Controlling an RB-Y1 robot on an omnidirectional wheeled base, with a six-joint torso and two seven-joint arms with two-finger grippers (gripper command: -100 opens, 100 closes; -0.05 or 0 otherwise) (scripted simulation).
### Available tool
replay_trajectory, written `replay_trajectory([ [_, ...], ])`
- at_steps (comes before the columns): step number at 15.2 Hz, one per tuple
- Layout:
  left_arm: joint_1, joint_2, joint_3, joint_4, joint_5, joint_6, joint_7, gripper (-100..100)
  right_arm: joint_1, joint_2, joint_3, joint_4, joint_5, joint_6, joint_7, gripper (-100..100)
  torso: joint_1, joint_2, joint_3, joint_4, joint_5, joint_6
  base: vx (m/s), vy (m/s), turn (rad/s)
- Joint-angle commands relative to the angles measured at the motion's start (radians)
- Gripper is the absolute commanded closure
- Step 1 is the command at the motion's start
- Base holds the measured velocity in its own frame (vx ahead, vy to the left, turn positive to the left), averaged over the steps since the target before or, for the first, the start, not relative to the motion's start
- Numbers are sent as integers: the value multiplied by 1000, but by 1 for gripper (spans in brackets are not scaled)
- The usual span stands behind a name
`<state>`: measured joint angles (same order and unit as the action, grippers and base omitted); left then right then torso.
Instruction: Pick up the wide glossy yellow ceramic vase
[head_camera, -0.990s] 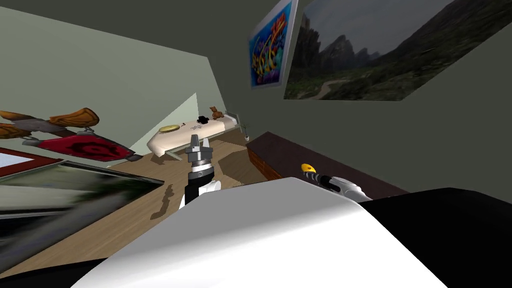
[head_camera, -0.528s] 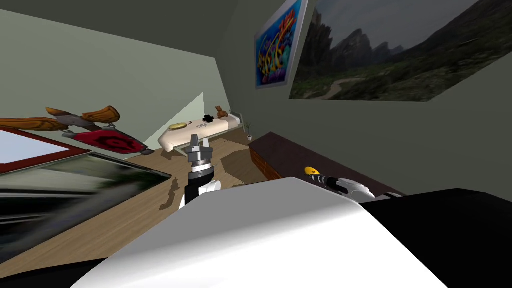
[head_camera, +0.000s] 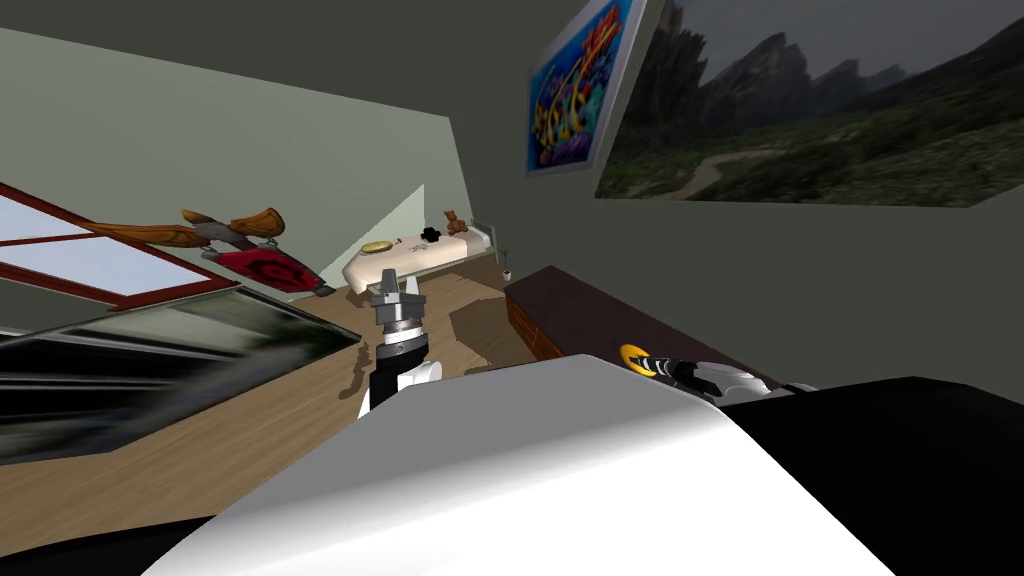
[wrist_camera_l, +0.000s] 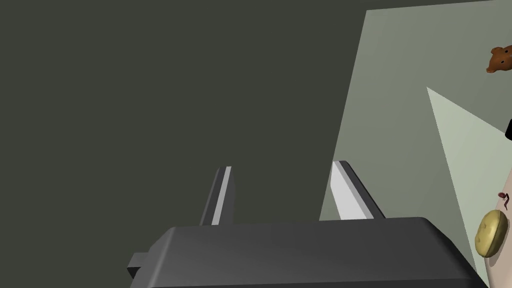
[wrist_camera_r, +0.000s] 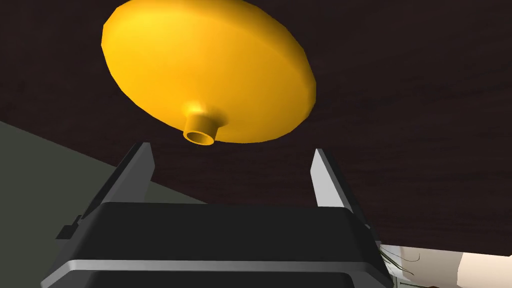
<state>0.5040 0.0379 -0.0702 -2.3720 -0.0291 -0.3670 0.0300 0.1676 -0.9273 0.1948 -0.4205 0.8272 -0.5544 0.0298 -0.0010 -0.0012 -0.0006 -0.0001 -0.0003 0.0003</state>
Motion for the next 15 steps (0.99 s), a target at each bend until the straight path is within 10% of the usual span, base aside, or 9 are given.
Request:
replay_trajectory([
  [1, 0, 0, 0, 0, 0, 0, 0, 0, -22, 3, -3, 50, 2, -18, 22, -100, 0, 0, 0, 0, 0, 0, 5, -5, -15],
  [10, 0, 0, 0, 0, 0, 0, 0, 0, -32, -13, 0, 111, 25, -19, 25, -100, 1, 1, 1, 0, 0, 0, 3, -1, 36],
  [15, 0, 0, 0, 0, 0, 0, 0, 0, 9, 2, 28, 85, -69, 17, 38, -100, -1, 3, 2, 1, 0, 0, -27, -22, 152],
])
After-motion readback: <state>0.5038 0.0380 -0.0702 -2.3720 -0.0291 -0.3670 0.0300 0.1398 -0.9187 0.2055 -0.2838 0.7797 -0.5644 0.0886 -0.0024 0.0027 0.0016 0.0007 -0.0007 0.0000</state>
